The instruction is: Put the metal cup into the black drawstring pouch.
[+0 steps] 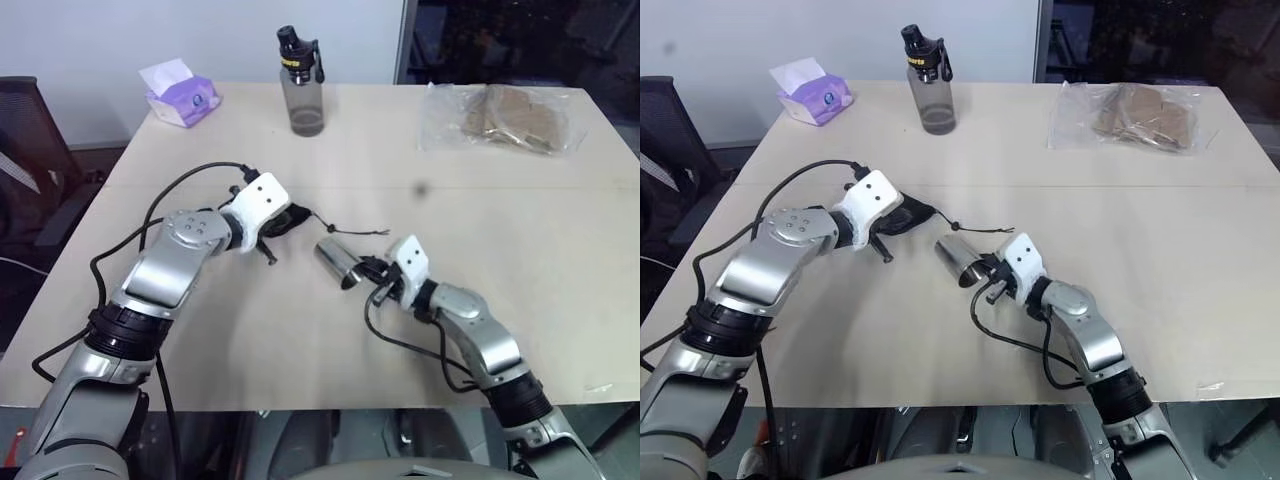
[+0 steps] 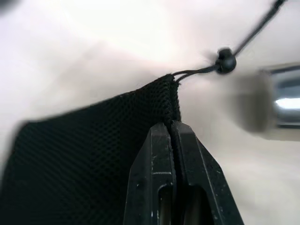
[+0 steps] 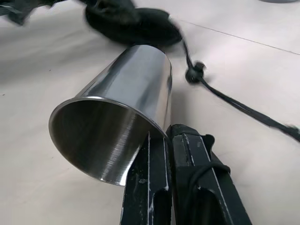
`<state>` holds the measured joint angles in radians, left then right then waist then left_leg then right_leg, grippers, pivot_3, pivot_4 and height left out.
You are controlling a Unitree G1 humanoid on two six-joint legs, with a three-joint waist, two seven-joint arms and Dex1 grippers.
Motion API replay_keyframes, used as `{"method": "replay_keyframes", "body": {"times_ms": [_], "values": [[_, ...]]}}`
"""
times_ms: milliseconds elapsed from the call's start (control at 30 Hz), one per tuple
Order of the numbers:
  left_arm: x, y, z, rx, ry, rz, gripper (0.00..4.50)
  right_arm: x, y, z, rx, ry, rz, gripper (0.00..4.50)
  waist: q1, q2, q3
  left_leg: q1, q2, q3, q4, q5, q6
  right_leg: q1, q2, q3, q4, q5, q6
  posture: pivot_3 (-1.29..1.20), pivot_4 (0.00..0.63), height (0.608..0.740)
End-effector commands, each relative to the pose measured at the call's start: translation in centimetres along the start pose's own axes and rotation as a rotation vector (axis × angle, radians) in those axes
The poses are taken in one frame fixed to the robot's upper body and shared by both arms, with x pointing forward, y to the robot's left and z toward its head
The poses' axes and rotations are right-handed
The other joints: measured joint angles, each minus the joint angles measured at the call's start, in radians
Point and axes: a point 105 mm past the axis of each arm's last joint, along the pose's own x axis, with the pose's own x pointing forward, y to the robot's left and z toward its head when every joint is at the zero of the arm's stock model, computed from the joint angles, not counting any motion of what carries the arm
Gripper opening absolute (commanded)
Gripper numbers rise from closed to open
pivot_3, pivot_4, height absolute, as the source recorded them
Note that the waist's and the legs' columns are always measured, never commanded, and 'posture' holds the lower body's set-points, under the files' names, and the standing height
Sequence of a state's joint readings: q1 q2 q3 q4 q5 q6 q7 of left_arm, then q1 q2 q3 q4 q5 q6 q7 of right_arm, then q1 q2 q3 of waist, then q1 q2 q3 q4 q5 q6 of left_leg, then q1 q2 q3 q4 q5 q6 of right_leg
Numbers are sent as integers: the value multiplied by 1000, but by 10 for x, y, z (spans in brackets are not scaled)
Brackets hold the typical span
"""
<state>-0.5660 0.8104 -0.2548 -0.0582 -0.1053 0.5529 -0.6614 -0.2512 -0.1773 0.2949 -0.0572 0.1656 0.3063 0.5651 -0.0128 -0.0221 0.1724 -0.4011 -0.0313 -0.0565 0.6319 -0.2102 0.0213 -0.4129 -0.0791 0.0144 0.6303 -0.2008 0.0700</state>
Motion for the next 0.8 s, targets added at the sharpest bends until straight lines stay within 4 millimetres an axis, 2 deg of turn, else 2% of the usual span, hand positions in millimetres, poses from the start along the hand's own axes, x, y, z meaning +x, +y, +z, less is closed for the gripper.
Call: {"method": "replay_keyframes", "body": {"times_ms": [33, 100, 200, 333, 467, 567, 733, 800], "values": [[-4, 9, 11, 257, -63, 18, 0, -4, 3, 11, 22, -36, 15, 90, -1, 0, 0, 0, 0, 0, 0, 0, 0, 0, 0, 0, 0, 1, 2, 0, 150, 740], [-6, 8, 11, 430, -81, -2, 0, -8, 4, 24, 47, -83, 16, 90, -1, 0, 0, 0, 0, 0, 0, 0, 0, 0, 1, 0, 0, 1, 2, 0, 150, 740], [-8, -1, 15, 499, -162, -83, 0, -15, 9, 38, 54, -125, 36, 90, 0, 0, 0, -1, 1, 0, 0, 0, 0, -1, 1, 0, 0, 1, 2, 0, 150, 740], [-13, -13, 22, 430, -218, -224, 0, -27, 16, 47, 79, -140, 66, 90, -1, 0, 0, -2, 1, 0, 0, 0, 0, -1, 1, -1, -1, 1, 2, 0, 150, 740], [-14, -9, 10, 487, -167, -225, 0, -41, 19, 49, 69, -121, 60, 90, -1, 0, 0, -2, 1, -1, 1, 0, 1, -1, 1, -2, -1, 1, 3, 0, 150, 740], [-13, -10, 4, 425, -154, -213, 768, -50, 21, 49, 67, -110, 40, 0, -2, 0, 0, -2, 1, -1, 1, 0, 1, -1, 1, -2, 0, 1, 3, 0, 150, 740], [-9, -8, 1, 358, -129, -119, 2995, -60, 21, 47, 69, -93, 2, 0, -2, 0, 0, -2, 2, -1, 1, 0, 1, -1, 2, -3, 0, 1, 3, 0, 150, 740], [-7, -7, -5, 359, -103, -72, 2995, -63, 20, 47, 73, -92, -13, 0, -2, 0, 0, -2, 1, -1, 2, 0, 1, -1, 2, -2, 0, 0, 5, 0, 150, 740]]}}
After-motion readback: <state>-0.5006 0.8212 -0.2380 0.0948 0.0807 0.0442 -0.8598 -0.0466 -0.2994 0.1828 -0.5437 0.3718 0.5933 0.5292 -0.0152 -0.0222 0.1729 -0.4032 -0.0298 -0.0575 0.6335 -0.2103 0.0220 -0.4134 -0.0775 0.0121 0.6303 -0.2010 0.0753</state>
